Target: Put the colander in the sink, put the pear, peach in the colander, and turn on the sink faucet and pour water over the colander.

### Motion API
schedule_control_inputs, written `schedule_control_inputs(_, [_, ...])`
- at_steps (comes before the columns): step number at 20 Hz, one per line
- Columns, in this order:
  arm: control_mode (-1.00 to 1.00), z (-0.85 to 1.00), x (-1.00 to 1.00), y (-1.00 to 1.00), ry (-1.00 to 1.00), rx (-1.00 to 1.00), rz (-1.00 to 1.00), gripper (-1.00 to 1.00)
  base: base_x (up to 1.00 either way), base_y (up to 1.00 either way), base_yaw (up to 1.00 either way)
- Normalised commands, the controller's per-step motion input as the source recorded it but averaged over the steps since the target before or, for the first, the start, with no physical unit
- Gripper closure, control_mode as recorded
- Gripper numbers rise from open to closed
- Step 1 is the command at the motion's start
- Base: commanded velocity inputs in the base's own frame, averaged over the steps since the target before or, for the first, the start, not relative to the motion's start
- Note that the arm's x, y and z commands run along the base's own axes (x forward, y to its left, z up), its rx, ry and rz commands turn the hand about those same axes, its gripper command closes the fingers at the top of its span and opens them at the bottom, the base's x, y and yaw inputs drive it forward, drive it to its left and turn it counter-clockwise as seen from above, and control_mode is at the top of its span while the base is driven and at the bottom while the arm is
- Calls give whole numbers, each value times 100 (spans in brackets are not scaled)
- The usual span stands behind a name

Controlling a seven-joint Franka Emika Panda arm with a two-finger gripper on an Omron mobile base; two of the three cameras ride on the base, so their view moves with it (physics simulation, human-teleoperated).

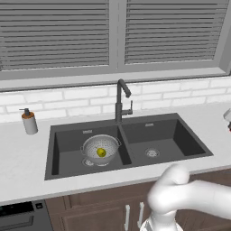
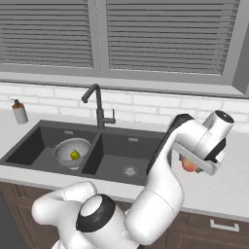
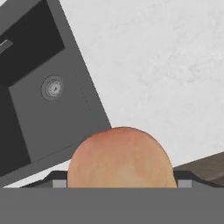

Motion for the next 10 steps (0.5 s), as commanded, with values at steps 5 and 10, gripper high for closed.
schedule_control_inputs(5, [-100,90,0,100,0,-10,8,100,0,0,0])
schedule_control_inputs(10, [-100,36,-10,100,5,-13,14,100,0,0,0])
